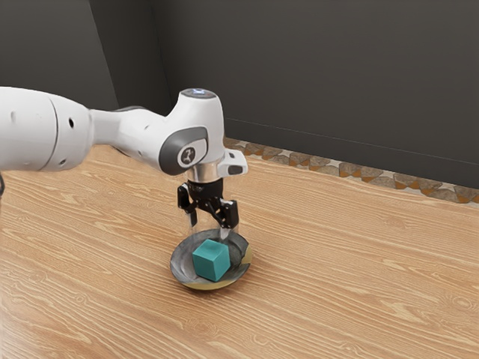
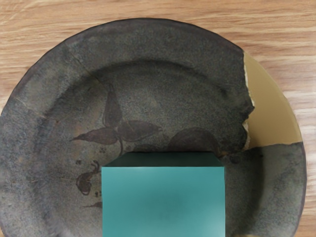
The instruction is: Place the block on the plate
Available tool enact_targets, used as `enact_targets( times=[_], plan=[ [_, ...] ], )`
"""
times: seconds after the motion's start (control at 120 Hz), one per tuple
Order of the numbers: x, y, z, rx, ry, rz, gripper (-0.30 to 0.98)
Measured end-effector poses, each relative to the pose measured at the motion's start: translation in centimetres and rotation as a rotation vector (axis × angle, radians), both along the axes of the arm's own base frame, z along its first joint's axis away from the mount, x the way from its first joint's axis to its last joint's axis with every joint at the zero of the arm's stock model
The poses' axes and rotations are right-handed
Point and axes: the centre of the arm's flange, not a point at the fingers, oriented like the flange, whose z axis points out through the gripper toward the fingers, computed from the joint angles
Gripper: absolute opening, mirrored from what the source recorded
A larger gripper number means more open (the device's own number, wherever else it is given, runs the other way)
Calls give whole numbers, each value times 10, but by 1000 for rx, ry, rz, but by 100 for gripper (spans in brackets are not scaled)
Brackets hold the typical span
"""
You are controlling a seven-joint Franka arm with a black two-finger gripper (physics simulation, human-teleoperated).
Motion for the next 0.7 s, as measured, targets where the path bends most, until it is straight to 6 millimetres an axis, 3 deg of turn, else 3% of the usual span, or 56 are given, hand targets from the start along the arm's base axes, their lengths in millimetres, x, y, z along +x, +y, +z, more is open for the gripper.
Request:
enact_targets(
  times=[0.175, 0.292, 0.383, 0.542, 0.7],
  plan=[
    [11, 9, 64, 11, -70, -5, 67],
    [14, 27, 120, 13, -124, -5, 68],
    [17, 52, 159, 21, -158, 4, 68],
    [19, 124, 213, 58, -181, 73, 68],
    [1, 201, 261, 89, -189, 160, 69]
  ],
)
